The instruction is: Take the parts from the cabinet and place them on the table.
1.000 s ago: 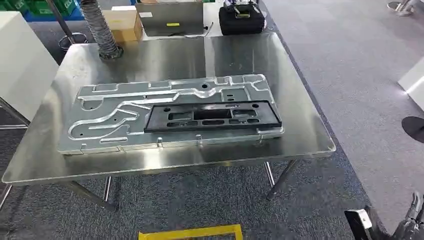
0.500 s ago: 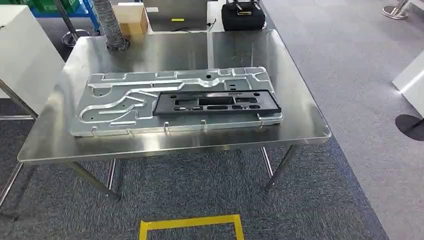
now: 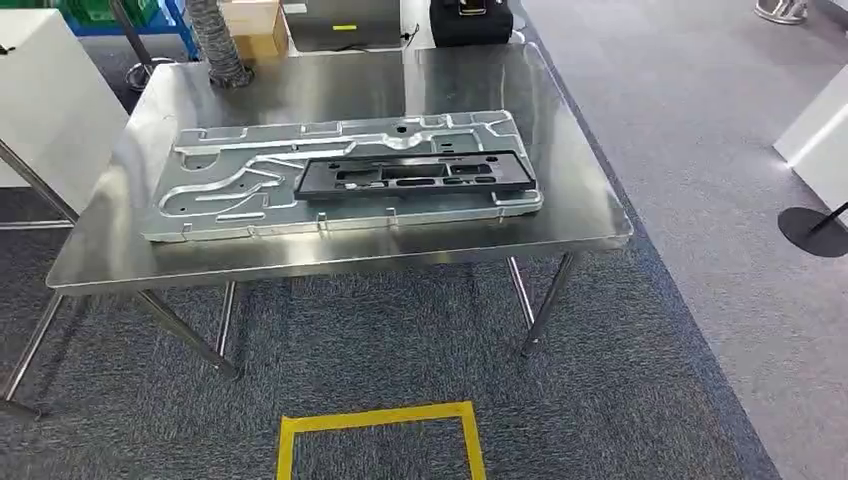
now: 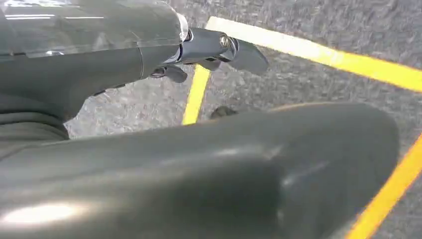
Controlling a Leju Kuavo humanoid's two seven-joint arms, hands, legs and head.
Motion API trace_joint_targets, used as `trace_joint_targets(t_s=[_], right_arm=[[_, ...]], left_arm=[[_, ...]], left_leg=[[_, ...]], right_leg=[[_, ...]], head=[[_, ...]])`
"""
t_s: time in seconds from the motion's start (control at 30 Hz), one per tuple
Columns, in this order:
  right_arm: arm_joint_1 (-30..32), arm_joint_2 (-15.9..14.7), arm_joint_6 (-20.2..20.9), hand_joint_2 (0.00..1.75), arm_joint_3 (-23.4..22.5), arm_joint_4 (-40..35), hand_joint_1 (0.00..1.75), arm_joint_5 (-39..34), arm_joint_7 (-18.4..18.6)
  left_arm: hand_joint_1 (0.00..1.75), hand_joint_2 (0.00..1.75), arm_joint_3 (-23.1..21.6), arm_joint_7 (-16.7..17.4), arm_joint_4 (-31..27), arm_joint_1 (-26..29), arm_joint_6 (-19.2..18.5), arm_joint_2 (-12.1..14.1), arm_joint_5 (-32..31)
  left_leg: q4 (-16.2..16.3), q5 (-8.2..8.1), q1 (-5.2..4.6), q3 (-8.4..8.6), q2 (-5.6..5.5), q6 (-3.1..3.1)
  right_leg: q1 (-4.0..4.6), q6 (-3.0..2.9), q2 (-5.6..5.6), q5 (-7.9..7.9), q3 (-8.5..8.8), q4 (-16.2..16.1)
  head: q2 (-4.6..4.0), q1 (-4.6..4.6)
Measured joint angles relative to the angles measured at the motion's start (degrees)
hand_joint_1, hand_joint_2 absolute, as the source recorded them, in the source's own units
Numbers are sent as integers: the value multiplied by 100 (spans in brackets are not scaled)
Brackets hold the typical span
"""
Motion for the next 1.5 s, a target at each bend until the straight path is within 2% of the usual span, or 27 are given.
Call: trace_joint_targets(t_s=[0.07,0.1,0.17,0.23,0.27,0.3,0.33,0.47,0.53,0.6,0.63,0.67,0.7,0.77,0.83,0.97,1.0,1.03,1.1,1.13,1.2,1.27,1.3,1.33,1.37,1.47,1.5], right_arm=[[-8,70,494,0,-61,116,0,-92,236],[-11,103,650,0,-89,166,0,-111,318],[-19,155,874,0,-114,243,0,-140,430],[-27,205,976,0,-162,306,0,-199,568],[-37,238,989,0,-188,327,0,-227,668],[-51,273,996,0,-199,345,0,-242,750],[-55,299,1009,0,-208,365,0,-234,824],[-48,345,1024,0,-242,406,0,-188,872],[-43,361,1054,0,-260,421,0,-186,819],[-48,367,1105,0,-262,435,0,-183,786],[-49,367,1127,0,-262,437,0,-179,769],[-51,365,1127,0,-262,441,0,-177,760],[-50,365,1129,0,-262,443,0,-172,754],[-59,365,1136,0,-262,443,0,-168,754],[-98,365,1147,0,-262,443,0,-162,756],[-95,367,1155,0,-267,457,0,-175,786],[-118,374,1157,0,-271,461,0,-175,788],[-120,371,1160,0,-271,461,0,-175,795],[-113,371,1160,0,-273,461,0,-177,797],[-109,371,1164,0,-273,461,0,-177,797],[-110,371,1175,0,-273,463,0,-172,799],[-110,371,1177,0,-273,463,0,-170,806],[-122,374,1177,0,-273,463,0,-170,806],[-115,376,1177,0,-273,465,0,-168,808],[-111,376,1179,0,-273,465,0,-155,808],[-110,374,1192,0,-273,465,0,-144,808],[-106,369,1195,0,-273,465,0,-142,808]], left_arm=[[0,0,0,0,0,-1,-22,-2,-28],[0,0,-2,-2,0,0,-39,-4,-46],[0,0,-13,-2,0,3,-46,-4,-57],[0,0,-22,-4,0,-2,-55,-4,-63],[0,0,-30,-9,0,-7,-63,-2,-85],[0,0,-37,-13,0,-23,-68,7,-101],[0,0,-42,-20,0,-39,-72,7,-109],[0,0,-46,-20,2,-20,-87,-4,-153],[0,0,-48,-15,2,-32,-87,0,-160],[0,0,-46,-20,2,-29,-87,0,-162],[0,0,-48,-20,2,-27,-87,0,-162],[0,0,-48,-20,2,-28,-87,0,-162],[0,0,-48,-18,2,-29,-87,0,-162],[0,0,-48,-17,2,-29,-85,-2,-162],[0,0,-50,-11,2,-42,-85,-7,-162],[0,0,-50,15,2,-32,-65,-7,-179],[0,0,-50,20,2,-38,-61,-4,-181],[0,0,-50,26,2,-36,-61,-4,-183],[0,0,-50,33,2,-33,-61,-4,-181],[0,0,-50,33,2,-32,-63,-7,-184],[0,0,-52,48,2,-32,-61,-9,-188],[0,0,-52,48,2,-43,-61,-7,-188],[0,0,-55,48,2,-57,-61,-4,-188],[0,0,-61,50,2,-77,-61,2,-188],[0,0,-72,50,2,-91,-61,2,-188],[0,0,-85,57,2,-77,-61,-7,-192],[0,0,-85,61,4,-82,-59,-13,-190]], left_leg=[[808,-744,5,-203,-3,-30],[1231,-940,6,-279,-2,-45],[1556,-765,7,-188,-2,-49],[1035,-311,7,315,-2,-22],[520,-259,7,711,-2,8],[-42,-471,-10,1115,-3,40],[-427,-603,-30,1289,-8,61],[-417,-427,-7,1098,26,248],[-416,-289,-12,929,42,332],[-404,-144,-23,740,41,330],[-393,-74,-25,645,43,323],[-374,-4,-25,552,43,307],[-346,59,-21,448,43,293],[-293,156,-18,274,39,262],[-238,241,-47,183,30,204],[-278,468,-34,130,43,38],[-172,248,5,44,13,22],[112,-155,9,-48,6,6],[988,-846,28,-234,6,-40],[1350,-956,28,-279,6,-55],[1508,-662,28,-107,6,-57],[788,-269,28,502,6,-19],[233,-325,27,927,4,16],[-294,-569,-2,1277,1,48],[-464,-653,-15,1314,-4,95],[-450,-516,-26,1169,14,228],[-461,-438,-1,1117,46,272]], right_leg=[[16,-35,-5,135,-165,6],[28,-39,-12,204,-266,20],[39,-33,-19,325,-479,78],[43,-8,-19,423,-681,157],[44,10,-18,471,-772,202],[60,38,-17,506,-832,251],[71,73,-19,545,-870,288],[37,210,-10,693,-930,291],[10,270,22,-23,-1110,770],[-24,325,22,-614,-1306,1630],[-34,344,22,-675,-1332,1959],[-37,354,22,-537,-1258,2061],[-39,353,21,-302,-1067,1924],[-40,314,22,5,-413,1100],[11,241,29,-254,295,39],[20,70,10,-122,163,-48],[6,19,-22,-41,91,-48],[6,-29,-19,32,-7,-47],[29,-42,-21,175,-193,-39],[36,-39,-26,241,-286,-25],[42,-23,-26,364,-502,36],[42,8,-24,456,-710,134],[41,32,-21,493,-770,197],[74,63,-19,516,-827,249],[69,101,-27,550,-838,269],[56,218,-25,728,-875,234],[18,246,0,580,-929,303]], head=[[0,-2],[0,-2],[0,-2],[0,-2],[0,-2],[0,-2],[0,0],[0,-2],[0,-2],[0,-2],[0,-2],[0,-2],[0,-2],[0,-2],[0,-2],[0,0],[0,-4],[0,-2],[0,-2],[0,-2],[0,-2],[0,-2],[0,-2],[0,-2],[0,-2],[0,-2],[0,-2]])
